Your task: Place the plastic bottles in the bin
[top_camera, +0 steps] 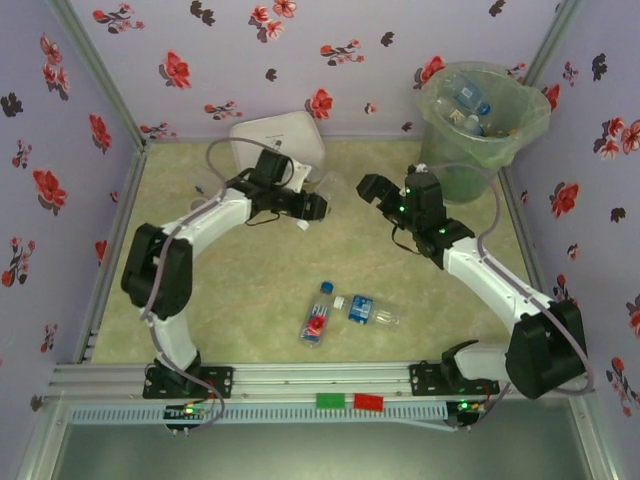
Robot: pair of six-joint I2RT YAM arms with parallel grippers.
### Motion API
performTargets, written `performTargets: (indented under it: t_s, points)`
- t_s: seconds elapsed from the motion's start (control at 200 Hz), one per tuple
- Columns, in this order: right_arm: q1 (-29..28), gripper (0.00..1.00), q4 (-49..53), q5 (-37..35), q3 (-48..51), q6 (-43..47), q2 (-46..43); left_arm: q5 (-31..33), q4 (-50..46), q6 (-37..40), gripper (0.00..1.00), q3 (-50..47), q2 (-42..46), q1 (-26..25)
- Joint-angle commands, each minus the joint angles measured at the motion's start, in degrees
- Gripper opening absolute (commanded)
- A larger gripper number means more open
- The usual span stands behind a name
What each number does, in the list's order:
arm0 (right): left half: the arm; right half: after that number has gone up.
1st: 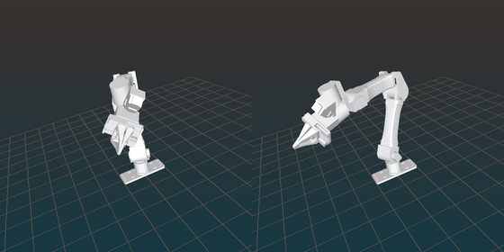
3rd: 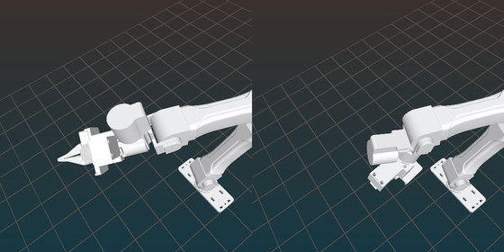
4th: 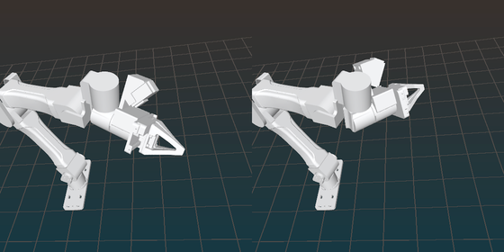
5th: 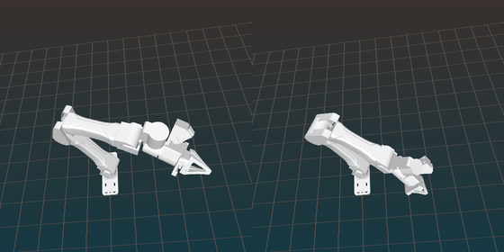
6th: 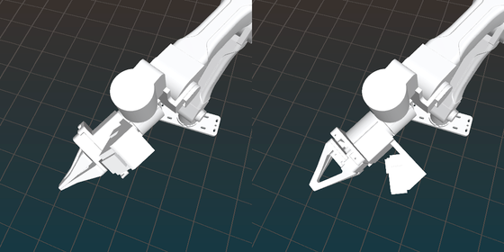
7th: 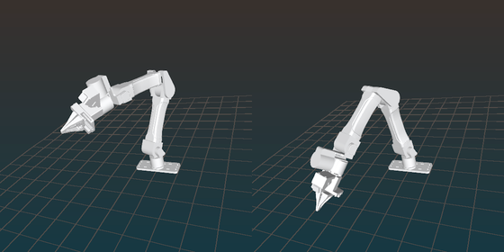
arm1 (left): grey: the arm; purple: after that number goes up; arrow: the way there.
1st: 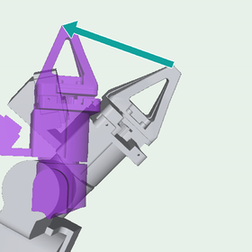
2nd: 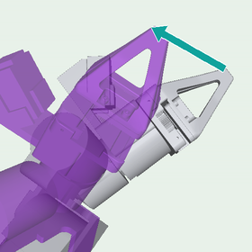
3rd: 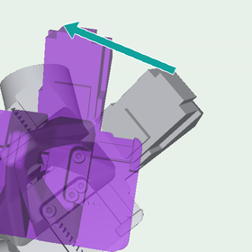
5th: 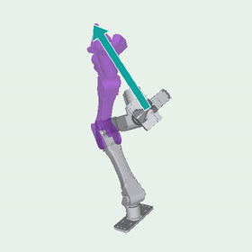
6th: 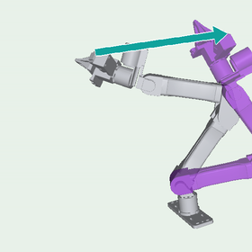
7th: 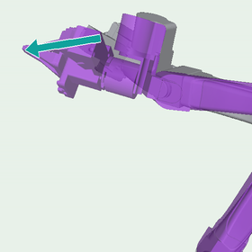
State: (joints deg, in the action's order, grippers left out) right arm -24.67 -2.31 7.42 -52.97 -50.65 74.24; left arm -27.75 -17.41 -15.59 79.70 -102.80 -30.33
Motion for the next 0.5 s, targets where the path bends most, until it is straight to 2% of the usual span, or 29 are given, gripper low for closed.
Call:
performTargets:
  t_s: [0.0, 0.13, 0.225, 0.495]
  points:
    - [-0.2, 0.96, -11.3, 7.6, -1.8, -1.6, 2.7, -4.4, 7.5, -8.3, 0.48, -3.4, 5.1, 0.1]
    - [-0.7, 0.95, -20.0, 12.7, -2.3, -4.7, 5.8, -6.7, 13.0, -12.8, 0.47, -7.5, 9.3, 0.0]
    - [-1.5, 0.95, -22.7, 14.6, -3.0, -5.4, 7.5, -7.2, 15.7, -14.5, 0.47, -9.7, 11.1, 0.0]
    - [-4.0, 0.92, -17.8, 12.4, -5.1, -2.9, 9.4, -9.5, 17.0, -16.3, 0.48, -10.0, 10.1, -0.8]
